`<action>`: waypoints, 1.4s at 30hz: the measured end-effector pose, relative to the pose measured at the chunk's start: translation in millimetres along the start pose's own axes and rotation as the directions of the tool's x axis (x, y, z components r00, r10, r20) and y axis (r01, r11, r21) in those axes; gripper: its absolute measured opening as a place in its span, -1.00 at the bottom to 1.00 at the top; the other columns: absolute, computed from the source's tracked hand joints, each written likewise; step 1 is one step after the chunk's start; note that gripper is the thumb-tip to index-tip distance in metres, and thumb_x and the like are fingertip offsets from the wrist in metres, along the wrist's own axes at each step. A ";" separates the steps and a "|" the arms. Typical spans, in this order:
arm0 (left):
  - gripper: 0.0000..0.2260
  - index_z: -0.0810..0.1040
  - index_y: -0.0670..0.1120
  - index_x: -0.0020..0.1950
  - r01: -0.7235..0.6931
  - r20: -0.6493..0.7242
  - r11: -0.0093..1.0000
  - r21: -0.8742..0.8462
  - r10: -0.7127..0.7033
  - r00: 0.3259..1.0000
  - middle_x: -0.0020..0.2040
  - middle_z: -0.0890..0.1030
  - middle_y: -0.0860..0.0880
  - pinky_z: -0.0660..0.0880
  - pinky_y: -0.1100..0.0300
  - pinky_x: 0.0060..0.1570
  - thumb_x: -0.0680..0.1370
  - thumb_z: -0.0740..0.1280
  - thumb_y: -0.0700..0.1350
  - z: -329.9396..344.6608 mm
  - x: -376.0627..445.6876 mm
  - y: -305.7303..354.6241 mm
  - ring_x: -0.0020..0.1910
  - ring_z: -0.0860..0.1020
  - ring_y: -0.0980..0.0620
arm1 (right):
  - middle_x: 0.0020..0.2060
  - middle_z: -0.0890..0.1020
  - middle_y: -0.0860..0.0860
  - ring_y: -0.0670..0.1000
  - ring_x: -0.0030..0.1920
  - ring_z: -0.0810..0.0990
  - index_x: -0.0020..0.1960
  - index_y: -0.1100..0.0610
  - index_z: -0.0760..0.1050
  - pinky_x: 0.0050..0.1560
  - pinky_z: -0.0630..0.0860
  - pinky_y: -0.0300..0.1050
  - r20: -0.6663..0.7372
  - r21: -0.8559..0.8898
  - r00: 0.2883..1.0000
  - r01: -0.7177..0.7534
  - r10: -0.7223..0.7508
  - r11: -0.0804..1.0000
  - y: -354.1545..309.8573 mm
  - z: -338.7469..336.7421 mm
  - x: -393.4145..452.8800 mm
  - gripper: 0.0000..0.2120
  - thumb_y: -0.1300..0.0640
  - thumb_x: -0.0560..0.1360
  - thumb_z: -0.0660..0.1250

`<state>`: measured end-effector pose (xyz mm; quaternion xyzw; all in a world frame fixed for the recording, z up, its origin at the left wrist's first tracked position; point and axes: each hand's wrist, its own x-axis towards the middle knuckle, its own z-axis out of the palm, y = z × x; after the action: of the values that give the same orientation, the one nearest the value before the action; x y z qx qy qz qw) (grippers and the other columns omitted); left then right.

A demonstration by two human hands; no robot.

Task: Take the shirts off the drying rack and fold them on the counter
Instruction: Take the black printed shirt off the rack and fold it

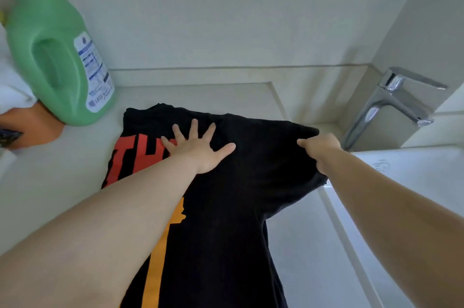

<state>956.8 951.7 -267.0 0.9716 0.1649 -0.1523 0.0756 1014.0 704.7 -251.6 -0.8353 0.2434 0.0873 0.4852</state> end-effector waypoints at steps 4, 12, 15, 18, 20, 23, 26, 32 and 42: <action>-0.13 -0.25 0.27 0.50 0.081 -0.020 0.997 0.016 -0.081 0.997 0.55 -0.28 -0.05 -0.27 -0.42 0.34 0.27 -0.20 0.61 -11.0 13.3 18.9 0.47 -0.29 -0.38 | 0.01 0.57 0.15 0.19 0.00 0.54 0.19 0.27 0.46 0.00 0.47 -0.05 -0.130 -0.080 0.974 0.175 -0.184 0.981 -18.0 -3.6 14.9 -0.75 0.16 0.56 0.25; -0.18 -0.24 0.37 0.47 -0.090 0.096 0.995 0.045 0.086 0.992 0.54 -0.31 0.00 -0.23 -0.37 0.38 0.29 -0.06 0.60 -25.7 43.8 20.2 0.48 -0.30 -0.30 | 0.00 0.65 0.12 0.15 0.01 0.63 0.15 0.19 0.53 0.16 0.53 0.07 0.245 -0.064 0.966 0.094 -0.076 0.993 -10.3 -34.0 17.9 -0.61 0.07 0.39 0.49; -0.23 -0.12 0.29 0.51 -0.199 -0.004 0.980 0.022 0.199 0.980 0.57 -0.17 0.00 -0.24 -0.26 0.43 0.39 0.03 0.52 -29.4 46.6 8.9 0.54 -0.18 -0.16 | 0.01 0.64 0.17 0.18 0.01 0.64 0.19 0.21 0.51 0.14 0.55 0.12 0.345 0.000 0.934 0.096 -0.090 0.995 -32.5 -46.5 0.6 -0.72 0.23 0.49 0.40; -0.45 0.20 0.07 0.51 -0.273 -0.350 0.920 -0.282 0.167 0.922 0.51 0.22 -0.07 0.05 -0.03 0.47 0.57 0.13 0.25 -31.2 29.3 -0.5 0.49 0.18 -0.07 | 0.06 0.61 0.19 0.18 0.05 0.62 0.22 0.18 0.45 0.09 0.56 0.08 0.436 0.031 0.881 0.187 -0.181 0.982 -68.4 -49.0 -23.6 -0.71 0.30 0.51 0.34; -0.62 0.47 -0.06 0.33 -0.270 -0.403 0.800 -0.535 0.039 0.914 0.30 0.51 -0.06 0.34 0.09 0.29 0.61 0.15 0.12 -41.7 12.3 -6.5 0.29 0.45 -0.06 | 0.07 0.60 0.20 0.17 0.04 0.62 0.20 0.20 0.44 0.06 0.57 0.06 0.518 0.035 0.826 0.237 -0.220 0.971 -93.4 -37.8 -44.5 -0.71 0.34 0.50 0.33; -0.61 0.54 -0.13 0.16 -0.080 -0.119 0.362 -0.929 -0.087 0.989 0.13 0.60 -0.11 0.50 0.07 0.10 0.61 0.15 0.15 -61.0 -13.6 -21.2 0.08 0.57 -0.06 | -0.02 0.59 0.19 0.09 -0.11 0.62 0.00 0.23 0.44 -0.07 0.62 -0.05 0.625 -0.006 0.742 0.314 -0.242 0.949 -122.7 -1.2 -90.6 -0.88 0.36 0.51 0.32; -0.45 0.52 -0.16 0.18 0.187 0.187 -0.014 -0.982 -0.030 0.982 0.10 0.62 -0.18 0.55 0.00 -0.08 0.56 0.11 0.30 -68.7 -32.1 -50.0 0.05 0.61 -0.14 | -0.13 0.60 0.19 0.02 -0.28 0.66 -0.01 0.27 0.46 -0.26 0.63 -0.18 0.800 -0.006 0.578 0.276 -0.161 0.961 -131.8 37.5 -133.3 -0.94 0.28 0.55 0.30; -0.52 0.51 -0.06 0.20 0.302 0.297 0.080 -0.950 -0.076 0.952 0.18 0.57 -0.07 0.56 0.07 -0.15 0.46 0.35 0.25 -39.1 -47.2 -81.6 0.07 0.58 -0.06 | -0.23 0.55 0.11 -0.02 -0.33 0.55 0.29 0.34 0.45 -0.39 0.55 -0.22 0.606 0.033 0.777 0.190 -0.171 0.981 -95.9 67.2 -108.6 -0.69 0.30 0.56 0.24; -0.73 0.39 -0.15 0.29 0.046 -0.144 0.550 -0.834 -0.297 0.944 0.17 0.46 -0.07 0.38 0.16 0.03 0.60 0.22 -0.13 -26.4 -45.7 -69.2 0.08 0.46 -0.08 | 0.20 0.49 0.12 0.12 0.01 0.50 0.54 0.09 0.03 -0.05 0.50 -0.04 0.423 -0.180 0.873 0.346 -0.245 0.921 -56.9 82.7 -72.7 -0.36 0.11 0.56 0.27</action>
<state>899.1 1007.9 -234.2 0.8145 0.3200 0.0682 0.4791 986.5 822.1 -222.6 -0.8825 -0.0031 0.2070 0.4224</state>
